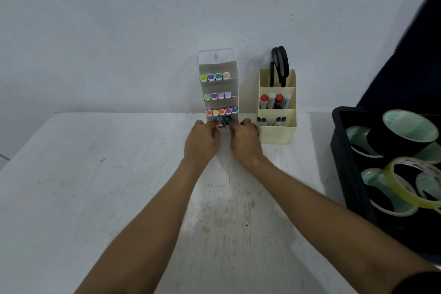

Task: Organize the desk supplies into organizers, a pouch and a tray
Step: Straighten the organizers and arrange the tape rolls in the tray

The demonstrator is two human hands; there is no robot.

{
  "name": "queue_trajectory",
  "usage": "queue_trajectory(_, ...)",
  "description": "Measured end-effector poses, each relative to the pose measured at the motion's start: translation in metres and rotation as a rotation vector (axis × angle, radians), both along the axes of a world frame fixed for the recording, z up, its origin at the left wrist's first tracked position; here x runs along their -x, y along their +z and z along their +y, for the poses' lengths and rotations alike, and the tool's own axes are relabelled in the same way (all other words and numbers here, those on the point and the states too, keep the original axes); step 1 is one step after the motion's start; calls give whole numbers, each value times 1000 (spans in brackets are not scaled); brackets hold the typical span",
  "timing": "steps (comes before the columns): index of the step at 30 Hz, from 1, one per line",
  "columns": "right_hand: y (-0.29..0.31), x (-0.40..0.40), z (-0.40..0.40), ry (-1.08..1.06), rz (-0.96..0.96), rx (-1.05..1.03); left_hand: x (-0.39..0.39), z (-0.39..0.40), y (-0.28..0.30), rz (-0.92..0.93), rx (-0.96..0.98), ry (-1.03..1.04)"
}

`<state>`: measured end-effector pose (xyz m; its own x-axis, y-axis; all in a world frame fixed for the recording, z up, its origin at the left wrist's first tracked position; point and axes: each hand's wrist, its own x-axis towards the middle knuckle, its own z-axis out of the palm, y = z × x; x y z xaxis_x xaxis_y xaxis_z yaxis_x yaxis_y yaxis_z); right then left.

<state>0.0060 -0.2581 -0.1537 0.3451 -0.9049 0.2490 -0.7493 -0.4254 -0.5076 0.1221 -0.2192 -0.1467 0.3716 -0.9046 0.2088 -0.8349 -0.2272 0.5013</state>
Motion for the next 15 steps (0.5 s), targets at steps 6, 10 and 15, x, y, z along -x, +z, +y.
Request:
queue_trajectory(6,6,-8,-8,21,-76,-105,-4,-8,3,-23,-18,-9)
queue_trajectory(10,11,-9,-10,0,-45,-143,-3,-10,6,-18,-35,-14)
queue_trajectory(15,12,-11,-10,3,-42,-195,-4,-9,6,22,-89,-18)
